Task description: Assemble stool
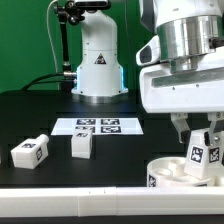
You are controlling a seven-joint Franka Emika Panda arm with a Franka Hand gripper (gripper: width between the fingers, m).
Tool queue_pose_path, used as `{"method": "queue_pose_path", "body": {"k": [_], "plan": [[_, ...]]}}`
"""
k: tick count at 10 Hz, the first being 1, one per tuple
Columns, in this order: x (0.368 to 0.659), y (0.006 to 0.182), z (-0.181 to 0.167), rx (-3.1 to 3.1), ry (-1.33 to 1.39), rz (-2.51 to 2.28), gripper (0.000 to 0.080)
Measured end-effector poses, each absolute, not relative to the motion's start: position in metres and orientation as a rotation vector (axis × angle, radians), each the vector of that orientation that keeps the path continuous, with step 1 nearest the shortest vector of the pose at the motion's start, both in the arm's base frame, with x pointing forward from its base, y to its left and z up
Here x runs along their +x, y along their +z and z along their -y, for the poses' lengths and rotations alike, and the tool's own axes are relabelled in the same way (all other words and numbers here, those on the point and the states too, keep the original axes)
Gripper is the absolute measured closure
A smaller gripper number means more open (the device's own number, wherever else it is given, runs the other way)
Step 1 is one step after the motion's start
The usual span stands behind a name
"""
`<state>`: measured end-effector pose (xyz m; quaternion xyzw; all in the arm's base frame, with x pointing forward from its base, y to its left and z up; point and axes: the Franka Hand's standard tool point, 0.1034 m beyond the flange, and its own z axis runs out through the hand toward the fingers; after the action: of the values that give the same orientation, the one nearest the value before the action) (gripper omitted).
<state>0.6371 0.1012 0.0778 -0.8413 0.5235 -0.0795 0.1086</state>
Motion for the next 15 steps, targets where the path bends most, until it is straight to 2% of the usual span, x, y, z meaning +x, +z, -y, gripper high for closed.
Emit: {"method": "queue_pose_path", "body": {"k": [4,9,15], "plan": [[0.6368,0.0779,-0.1003,-2.309,-0.191,-1.738,0.0453],[0.6363,0.0789,-0.0935,-1.632,-0.057,-2.245,0.0453],[0.6314,0.0757,-0.1023,-1.022,0.037,-2.514,0.0454]]}}
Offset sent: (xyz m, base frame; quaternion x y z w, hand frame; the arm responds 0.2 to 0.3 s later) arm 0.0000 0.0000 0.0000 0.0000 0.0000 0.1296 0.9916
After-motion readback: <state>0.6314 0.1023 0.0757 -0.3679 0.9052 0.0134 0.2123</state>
